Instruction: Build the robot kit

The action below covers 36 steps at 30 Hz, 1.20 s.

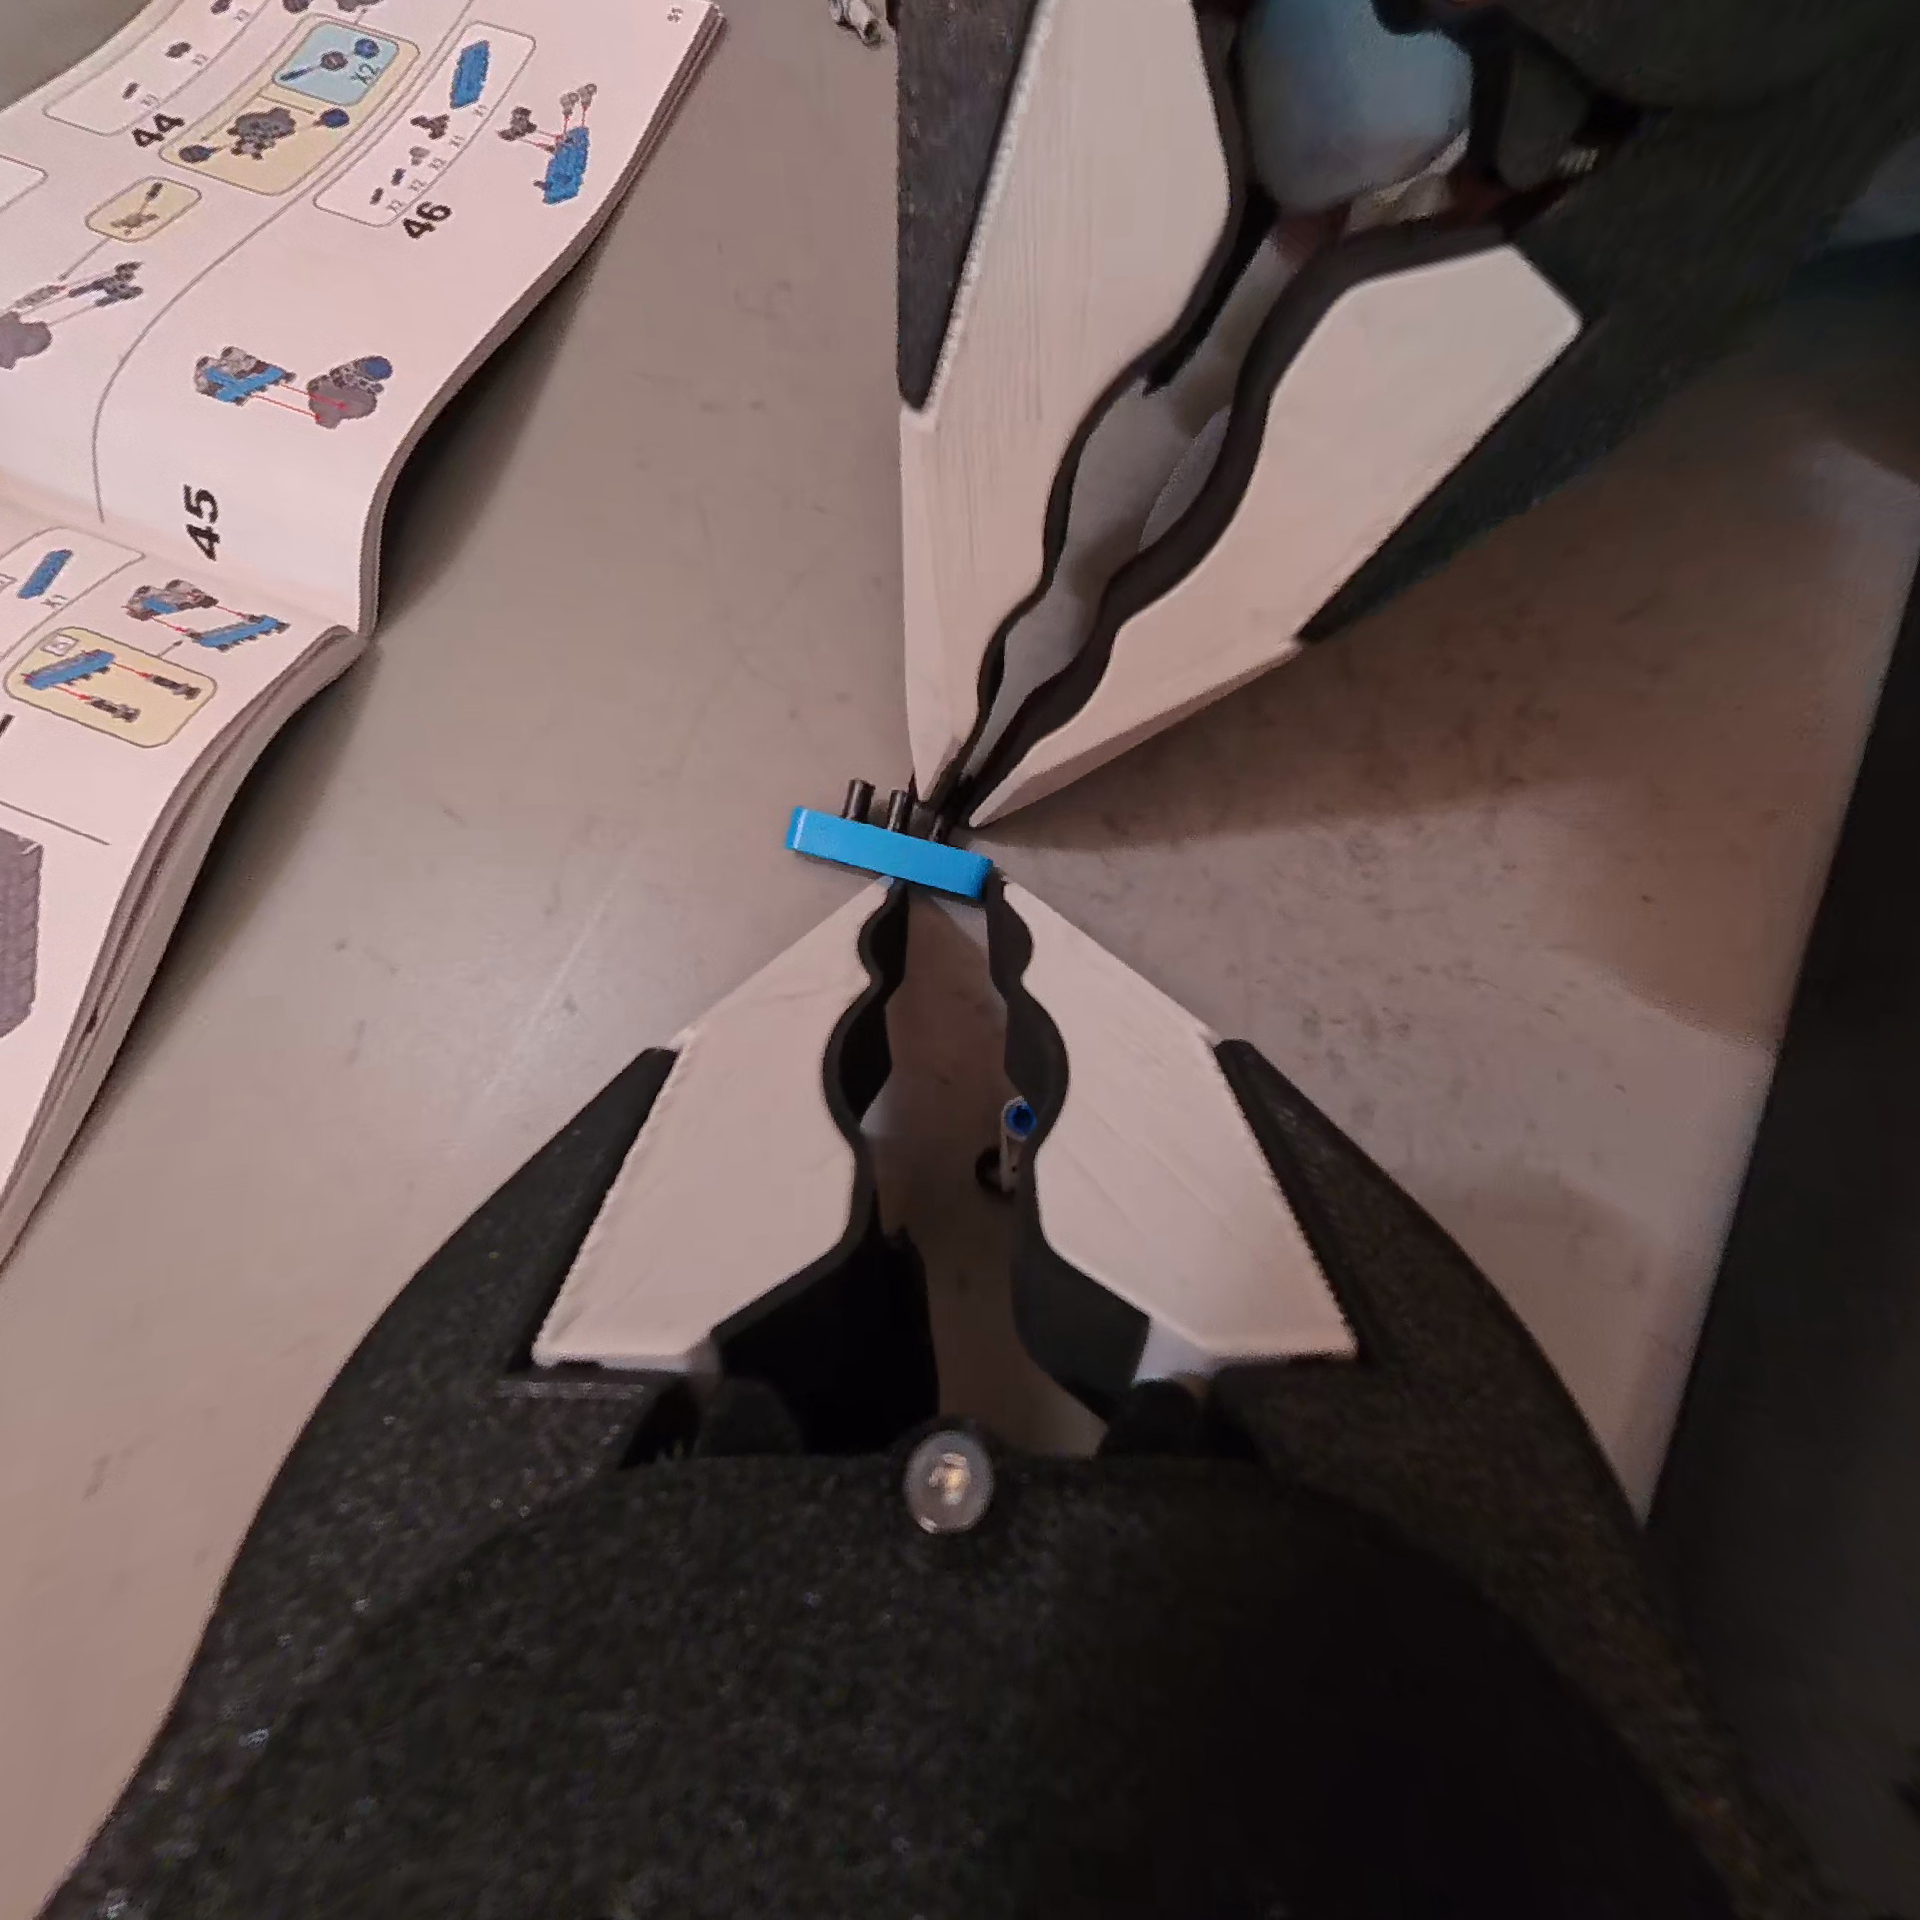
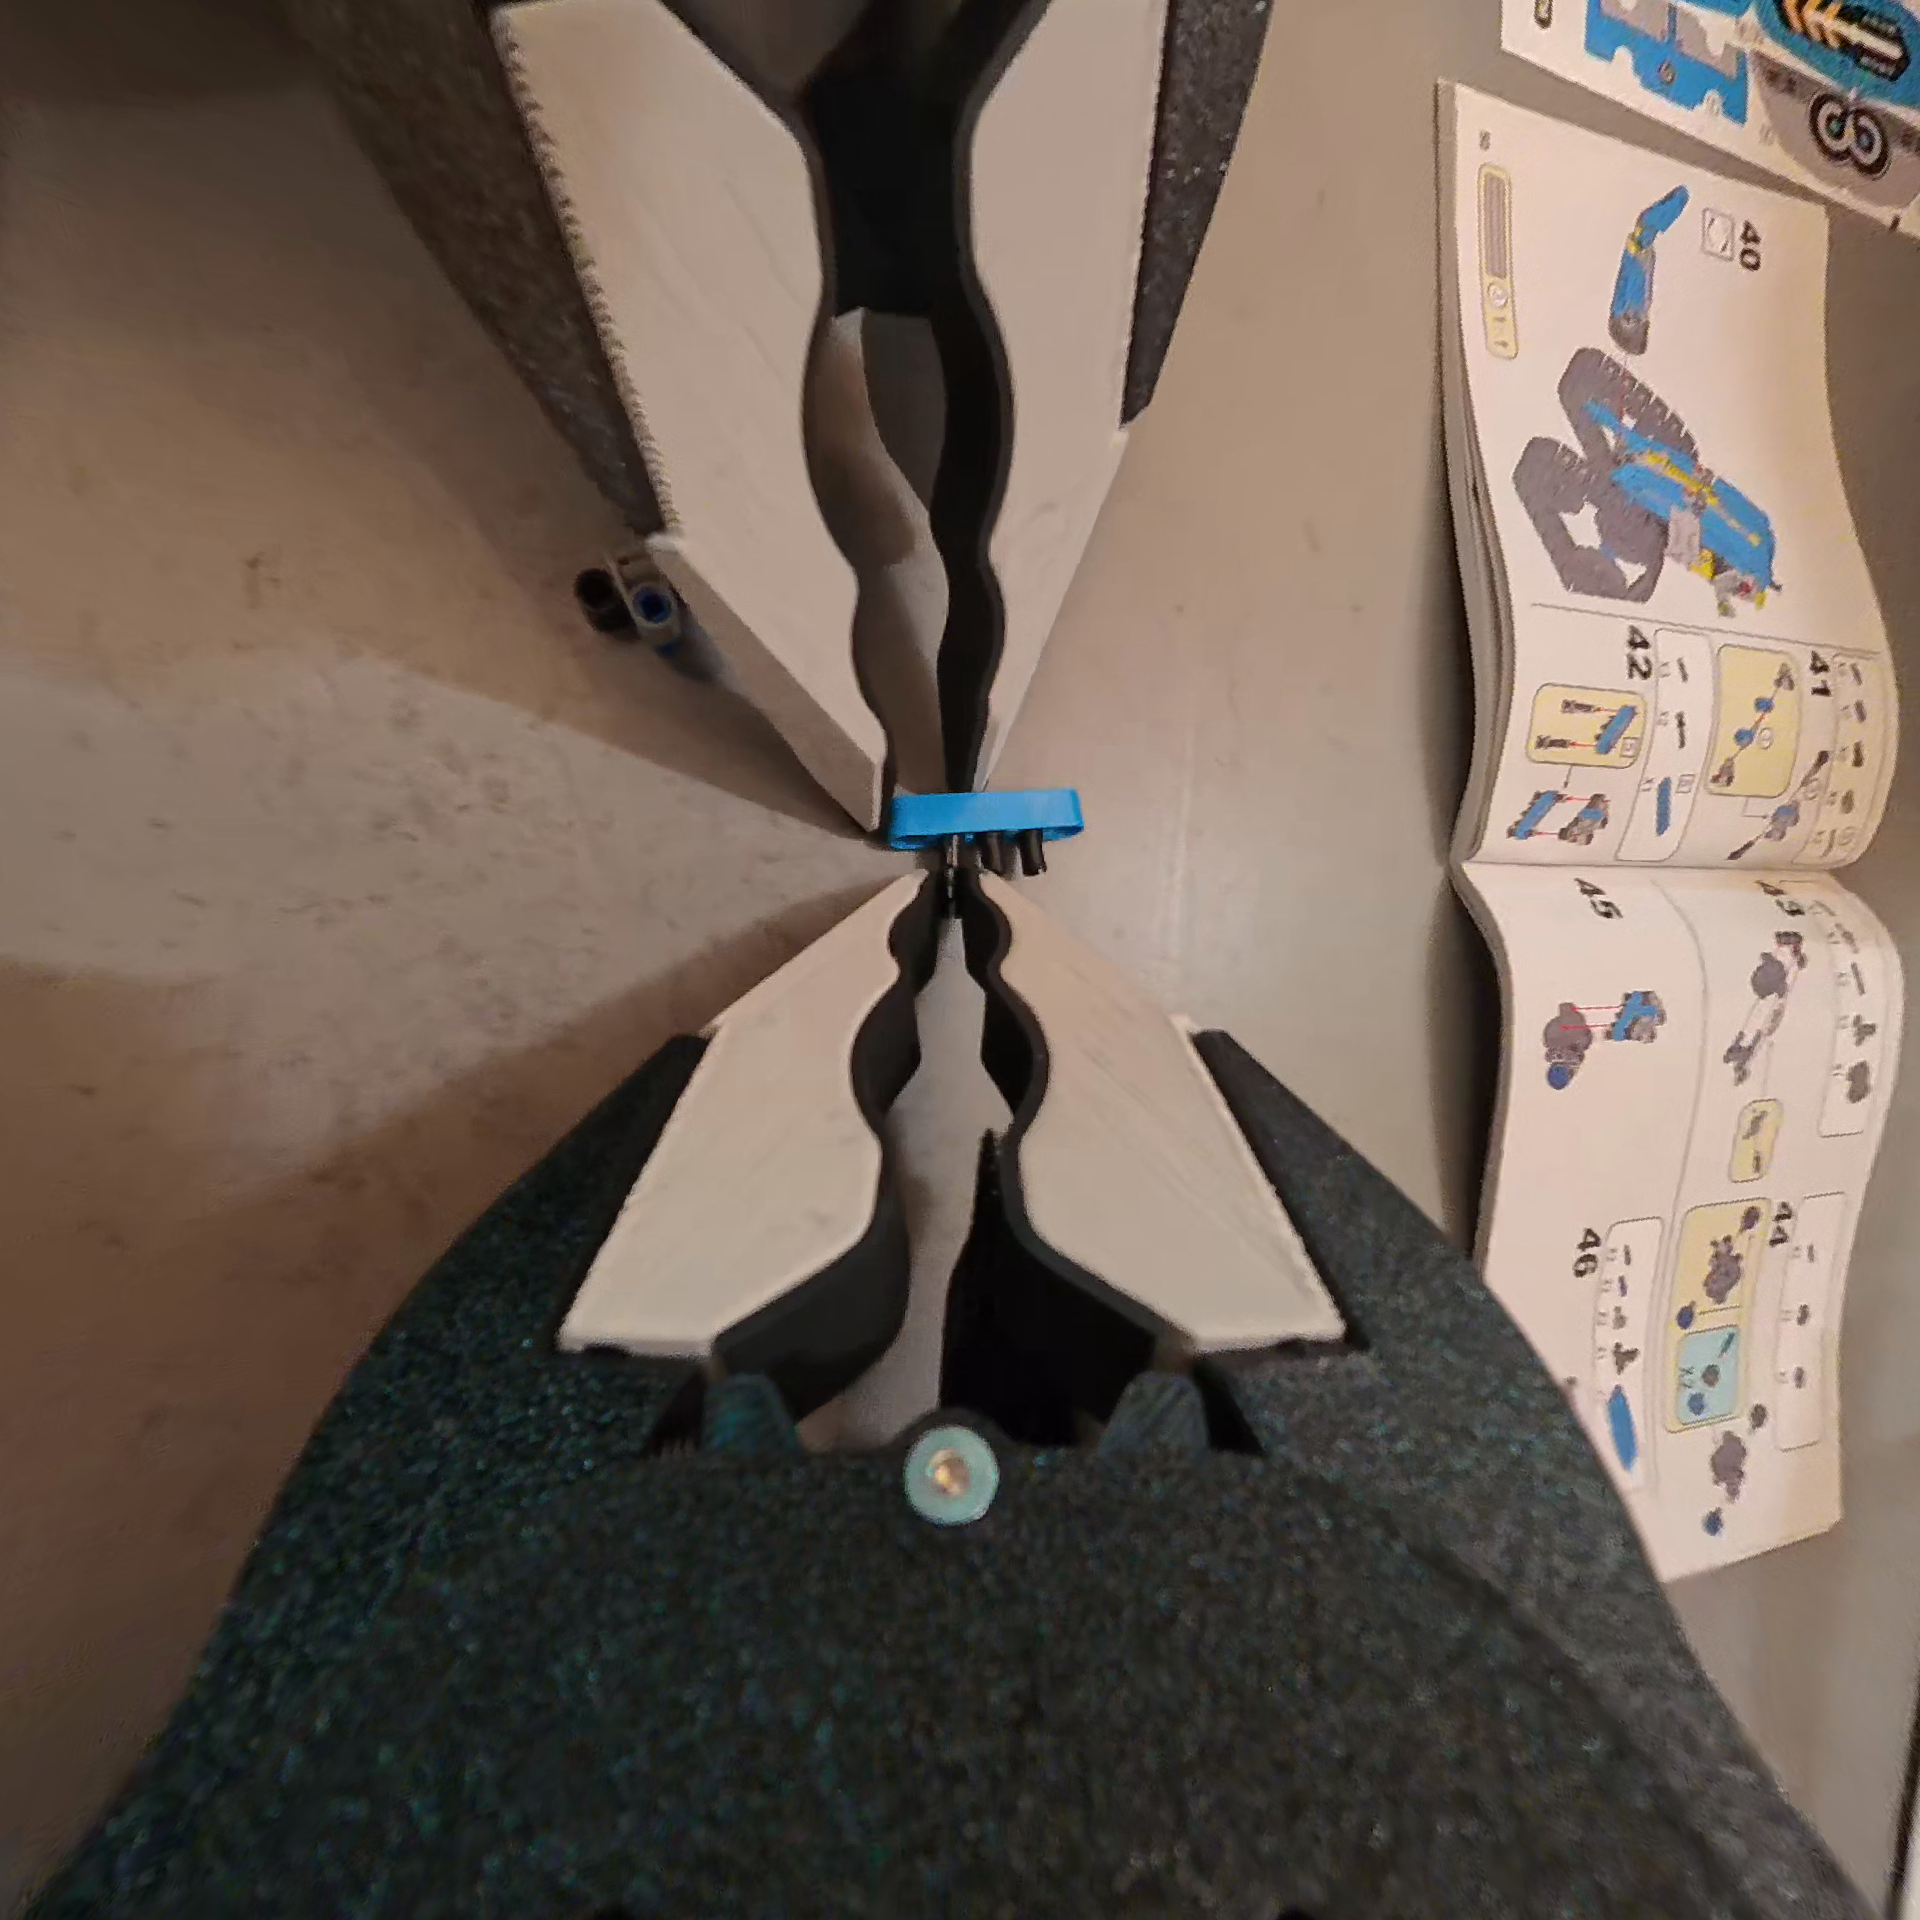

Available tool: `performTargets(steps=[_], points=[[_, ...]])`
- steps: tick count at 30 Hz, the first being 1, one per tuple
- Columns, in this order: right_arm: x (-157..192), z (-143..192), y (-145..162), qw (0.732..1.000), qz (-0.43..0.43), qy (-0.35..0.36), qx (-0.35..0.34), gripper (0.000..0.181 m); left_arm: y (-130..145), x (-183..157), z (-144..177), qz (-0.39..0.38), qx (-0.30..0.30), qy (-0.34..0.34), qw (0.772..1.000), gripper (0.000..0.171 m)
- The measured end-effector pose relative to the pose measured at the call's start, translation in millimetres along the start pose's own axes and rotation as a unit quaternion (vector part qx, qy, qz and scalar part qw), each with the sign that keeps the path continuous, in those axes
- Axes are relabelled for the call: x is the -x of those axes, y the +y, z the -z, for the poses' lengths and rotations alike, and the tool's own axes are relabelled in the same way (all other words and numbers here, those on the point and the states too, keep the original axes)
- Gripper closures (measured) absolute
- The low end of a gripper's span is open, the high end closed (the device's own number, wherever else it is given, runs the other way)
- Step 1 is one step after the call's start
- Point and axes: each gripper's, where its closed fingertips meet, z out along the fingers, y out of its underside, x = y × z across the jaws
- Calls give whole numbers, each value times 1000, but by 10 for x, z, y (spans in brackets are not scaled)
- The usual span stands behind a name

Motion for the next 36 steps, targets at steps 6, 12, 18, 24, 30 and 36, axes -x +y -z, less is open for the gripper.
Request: performTargets(steps=[6, 12, 18, 24, 30, 36], points=[[8, 0, 6, 994, 97, 44, 29, 178, -9, -5, -6, -3, 5, -7, 1000, 158], [13, -10, -12, 994, 101, 29, -13, 179, -32, 18, -20, 2, -10, -9, 1000, 159], [9, -41, -62, 998, 41, 26, -31, 178, -14, 72, -12, 17, -9, -14, 1000, 161], [-22, -24, -31, 999, -15, 40, -10, 178, -2, 63, 3, 9, -5, -31, 999, 160], [-33, -27, -6, 999, -37, 30, -15, 178, -7, 77, -1, 11, -8, -34, 999, 162], [-80, -13, 35, 998, -49, 44, -1, 178, -10, -7, -11, 7, -8, -13, 1000, 170]])
